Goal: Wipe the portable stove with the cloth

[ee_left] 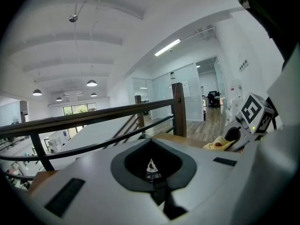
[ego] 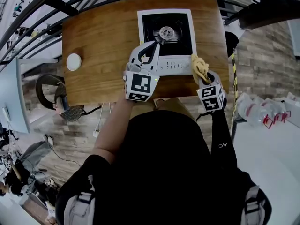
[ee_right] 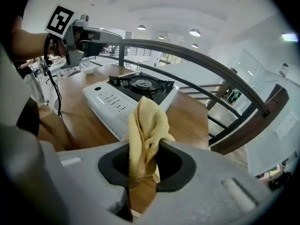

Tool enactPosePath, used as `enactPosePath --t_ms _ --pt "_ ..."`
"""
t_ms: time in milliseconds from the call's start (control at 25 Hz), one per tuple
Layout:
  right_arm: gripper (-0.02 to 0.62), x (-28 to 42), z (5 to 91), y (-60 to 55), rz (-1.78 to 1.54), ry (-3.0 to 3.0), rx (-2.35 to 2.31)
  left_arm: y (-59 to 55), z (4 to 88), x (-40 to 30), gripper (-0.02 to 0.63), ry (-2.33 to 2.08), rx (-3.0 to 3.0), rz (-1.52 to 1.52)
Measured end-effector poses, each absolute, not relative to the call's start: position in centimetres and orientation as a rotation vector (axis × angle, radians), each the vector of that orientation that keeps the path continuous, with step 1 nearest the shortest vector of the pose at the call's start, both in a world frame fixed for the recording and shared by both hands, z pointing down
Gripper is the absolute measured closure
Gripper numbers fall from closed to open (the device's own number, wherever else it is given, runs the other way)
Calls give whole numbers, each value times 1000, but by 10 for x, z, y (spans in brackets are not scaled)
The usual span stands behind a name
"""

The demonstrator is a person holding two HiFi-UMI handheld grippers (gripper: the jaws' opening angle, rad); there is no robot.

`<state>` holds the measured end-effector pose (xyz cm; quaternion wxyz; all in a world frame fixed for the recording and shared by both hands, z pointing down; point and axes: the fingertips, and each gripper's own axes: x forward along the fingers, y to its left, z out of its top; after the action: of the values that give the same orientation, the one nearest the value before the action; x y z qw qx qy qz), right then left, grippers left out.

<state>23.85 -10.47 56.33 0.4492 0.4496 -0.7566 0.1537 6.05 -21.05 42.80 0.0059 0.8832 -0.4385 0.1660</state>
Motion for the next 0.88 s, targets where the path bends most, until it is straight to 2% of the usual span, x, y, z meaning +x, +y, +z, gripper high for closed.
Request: enactPosePath --t_ms 200,400,880 --pt "515 230 559 -105 344 -1860 1116 -205 429 55 600 -1376 2768 533" --pt "515 191 556 -111 303 -1910 1061 -204 429 38 600 -1400 2751 542" --pt "515 47 551 -116 264 -2057 834 -216 427 -39 601 -1425 2701 574"
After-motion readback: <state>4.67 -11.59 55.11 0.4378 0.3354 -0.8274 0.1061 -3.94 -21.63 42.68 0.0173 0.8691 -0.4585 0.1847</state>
